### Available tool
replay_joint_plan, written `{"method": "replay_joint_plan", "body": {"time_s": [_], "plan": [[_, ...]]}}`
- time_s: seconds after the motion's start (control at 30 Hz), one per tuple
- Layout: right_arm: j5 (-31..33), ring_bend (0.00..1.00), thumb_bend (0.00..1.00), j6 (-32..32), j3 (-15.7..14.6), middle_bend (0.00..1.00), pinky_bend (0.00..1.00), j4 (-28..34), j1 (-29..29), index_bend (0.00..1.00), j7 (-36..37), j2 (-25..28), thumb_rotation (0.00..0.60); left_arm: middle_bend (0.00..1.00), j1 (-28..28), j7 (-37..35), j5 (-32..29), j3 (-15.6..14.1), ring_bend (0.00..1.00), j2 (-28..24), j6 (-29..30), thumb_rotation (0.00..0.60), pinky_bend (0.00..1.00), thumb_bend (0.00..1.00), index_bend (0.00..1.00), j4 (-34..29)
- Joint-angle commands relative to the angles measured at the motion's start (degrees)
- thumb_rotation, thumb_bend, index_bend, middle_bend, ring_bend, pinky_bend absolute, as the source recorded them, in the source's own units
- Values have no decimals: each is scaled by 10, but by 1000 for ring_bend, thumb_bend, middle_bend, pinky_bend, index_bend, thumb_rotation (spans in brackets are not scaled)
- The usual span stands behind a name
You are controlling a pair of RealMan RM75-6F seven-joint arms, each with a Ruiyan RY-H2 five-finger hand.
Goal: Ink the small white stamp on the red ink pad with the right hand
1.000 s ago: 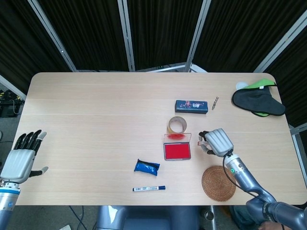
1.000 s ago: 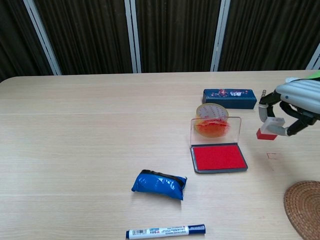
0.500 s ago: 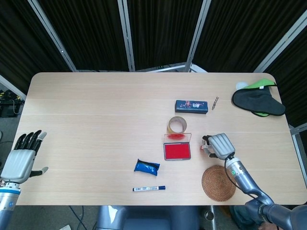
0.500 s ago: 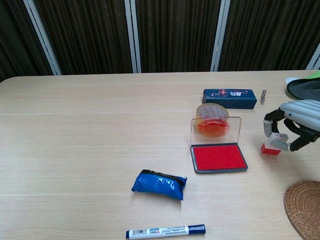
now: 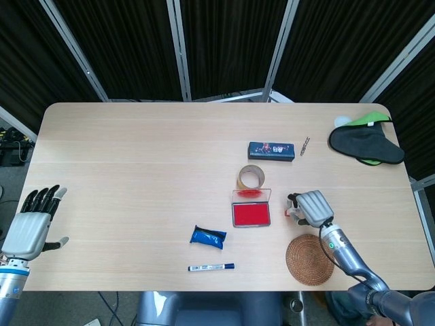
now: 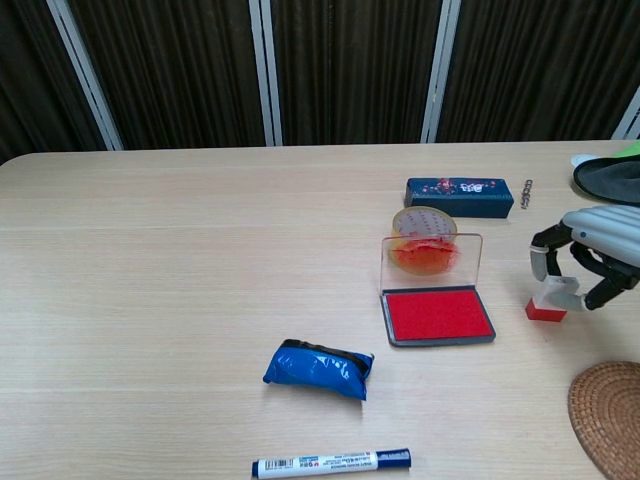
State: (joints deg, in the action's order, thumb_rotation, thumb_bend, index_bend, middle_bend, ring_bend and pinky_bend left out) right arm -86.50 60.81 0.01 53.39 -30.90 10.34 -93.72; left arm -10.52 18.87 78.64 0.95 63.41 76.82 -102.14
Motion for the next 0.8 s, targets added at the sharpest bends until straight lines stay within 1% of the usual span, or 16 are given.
{"method": "replay_joint_plan", "body": {"time_s": [0.03, 0.2, 0.4, 0.57, 0.67, 0.73, 0.8], "plan": [[-1, 809, 196, 0, 0, 522, 1000, 0, 1, 499, 1, 0, 600, 0, 0, 1, 0, 0, 0, 0, 0, 600, 0, 0, 0, 0], [-1, 809, 180, 2, 1, 489, 1000, 1, 2, 471, 2, 0, 600, 0, 0, 2, 1, -1, 0, 1, 1, 600, 0, 0, 0, -1], [-4, 809, 133, 6, 2, 426, 1000, 6, 4, 391, 2, 5, 600, 0, 1, 3, 2, -1, 0, 0, 2, 600, 0, 0, 0, -1], [-10, 810, 122, 28, 6, 379, 1000, 26, 9, 330, 6, 19, 600, 0, 1, 0, 3, -2, 0, -1, 2, 600, 0, 0, 0, -2], [-19, 809, 117, 51, 7, 364, 1000, 57, 14, 310, 7, 43, 600, 0, 2, -3, 5, -2, 0, -3, 2, 600, 0, 0, 0, -3], [-29, 809, 109, 81, 8, 354, 1000, 89, 22, 303, 5, 70, 600, 0, 2, -6, 7, -3, 0, -5, 3, 600, 0, 0, 0, -5], [-40, 809, 100, 126, 10, 349, 1000, 134, 39, 298, 4, 108, 600, 0, 3, -12, 10, -3, 0, -8, 5, 600, 0, 0, 0, -6]]}}
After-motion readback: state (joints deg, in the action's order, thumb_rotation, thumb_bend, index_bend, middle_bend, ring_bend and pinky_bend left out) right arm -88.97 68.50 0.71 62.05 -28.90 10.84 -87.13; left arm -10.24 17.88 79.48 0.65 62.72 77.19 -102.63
